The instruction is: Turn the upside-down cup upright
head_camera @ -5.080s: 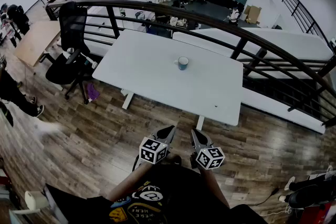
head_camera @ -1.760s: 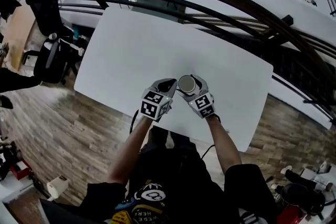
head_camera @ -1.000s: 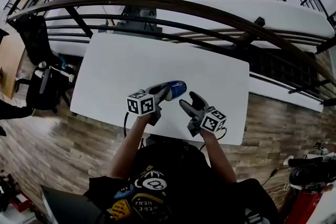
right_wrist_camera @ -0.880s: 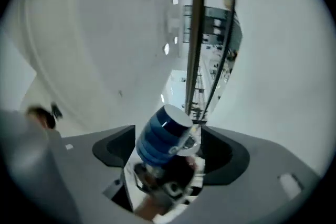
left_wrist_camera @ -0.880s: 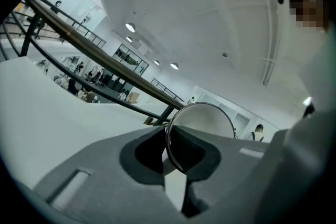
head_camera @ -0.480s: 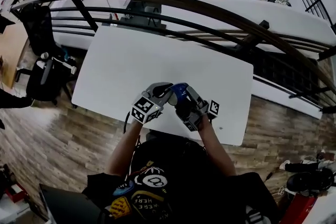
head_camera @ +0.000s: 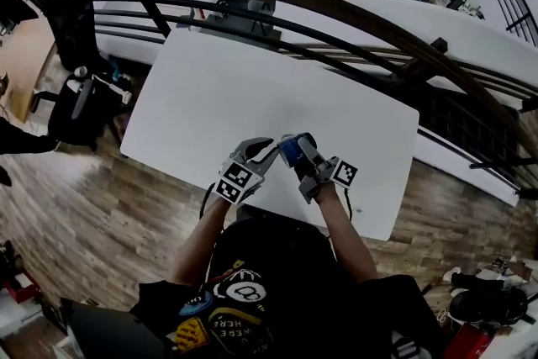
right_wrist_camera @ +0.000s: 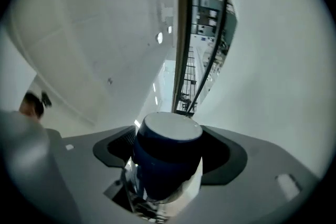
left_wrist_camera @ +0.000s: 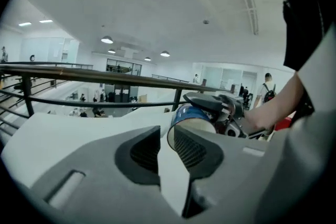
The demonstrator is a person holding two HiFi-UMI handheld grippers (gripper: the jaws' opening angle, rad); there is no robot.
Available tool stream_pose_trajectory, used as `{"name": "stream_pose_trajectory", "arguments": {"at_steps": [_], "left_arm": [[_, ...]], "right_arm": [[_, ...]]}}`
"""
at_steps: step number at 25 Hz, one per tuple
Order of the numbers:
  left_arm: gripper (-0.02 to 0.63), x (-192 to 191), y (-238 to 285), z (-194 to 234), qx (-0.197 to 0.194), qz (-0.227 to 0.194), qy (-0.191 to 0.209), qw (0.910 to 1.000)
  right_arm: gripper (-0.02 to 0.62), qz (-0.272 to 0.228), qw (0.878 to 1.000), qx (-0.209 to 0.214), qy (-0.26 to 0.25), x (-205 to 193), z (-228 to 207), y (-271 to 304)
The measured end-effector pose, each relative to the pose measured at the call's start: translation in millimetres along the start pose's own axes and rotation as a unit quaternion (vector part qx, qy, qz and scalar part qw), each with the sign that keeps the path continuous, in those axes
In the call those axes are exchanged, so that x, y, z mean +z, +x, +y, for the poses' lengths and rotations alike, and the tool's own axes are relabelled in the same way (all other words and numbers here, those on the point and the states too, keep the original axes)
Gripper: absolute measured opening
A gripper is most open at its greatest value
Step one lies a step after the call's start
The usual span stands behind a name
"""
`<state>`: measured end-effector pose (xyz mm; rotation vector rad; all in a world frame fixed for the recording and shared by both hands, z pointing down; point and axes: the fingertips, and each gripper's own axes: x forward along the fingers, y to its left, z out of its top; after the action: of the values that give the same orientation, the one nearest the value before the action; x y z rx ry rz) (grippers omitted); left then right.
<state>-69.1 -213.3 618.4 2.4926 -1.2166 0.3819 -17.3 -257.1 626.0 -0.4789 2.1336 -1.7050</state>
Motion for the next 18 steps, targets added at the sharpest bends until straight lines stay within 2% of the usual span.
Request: {"name": "stream_pose_trajectory", "arguments": {"at_steps": [2,3,4,5,6,7,9,10,11,12,13,15,16,17,18], "left_arm": [[0.016,-18,-9,15,0.034,0.018,-0.039,0.9985],[0.012,-28,-15,23,0.048,0.026,-0.062,0.9966],[0.003,-38,-22,28,0.058,0.033,-0.083,0.9943],[0.003,-47,-28,31,0.065,0.039,-0.097,0.9924],[0.003,-53,-33,33,0.069,0.042,-0.105,0.9912],[0.003,-58,-37,34,0.071,0.043,-0.109,0.9906],[0.003,-64,-46,36,0.077,0.045,-0.11,0.9899],[0.003,-67,-51,36,0.082,0.049,-0.109,0.9894],[0.003,-68,-58,35,0.089,0.052,-0.109,0.9887],[0.003,-69,-64,33,0.095,0.054,-0.111,0.9878],[0.003,-70,-70,31,0.101,0.054,-0.114,0.9868],[0.003,-73,-79,35,0.109,0.05,-0.124,0.985],[0.003,-77,-83,38,0.11,0.05,-0.131,0.984],[0.003,-80,-86,41,0.109,0.05,-0.137,0.9833],[0.003,-82,-86,41,0.106,0.048,-0.14,0.9833]], "right_arm": [[0.375,0.022,0.993,-0.042,-0.105,7,-19,10],[0.376,0.028,0.987,-0.073,-0.139,10,-36,14],[0.375,0.036,0.978,-0.11,-0.176,11,-54,17],[0.375,0.049,0.962,-0.148,-0.226,13,-74,20],[0.376,0.069,0.937,-0.183,-0.288,15,-93,24],[0.375,0.094,0.905,-0.215,-0.355,17,-111,29],[0.375,0.146,0.825,-0.259,-0.481,17,-144,39],[0.376,0.164,0.787,-0.273,-0.528,17,-156,41],[0.376,0.173,0.758,-0.283,-0.561,17,-164,40],[0.376,0.175,0.739,-0.289,-0.584,18,-166,37],[0.376,0.173,0.726,-0.289,-0.6,19,-165,35],[0.376,0.176,0.71,-0.279,-0.622,15,-165,39],[0.374,0.182,0.707,-0.274,-0.626,11,-168,42],[0.367,0.189,0.712,-0.272,-0.62,8,-172,44],[0.367,0.195,0.722,-0.273,-0.606,6,-175,43]]}}
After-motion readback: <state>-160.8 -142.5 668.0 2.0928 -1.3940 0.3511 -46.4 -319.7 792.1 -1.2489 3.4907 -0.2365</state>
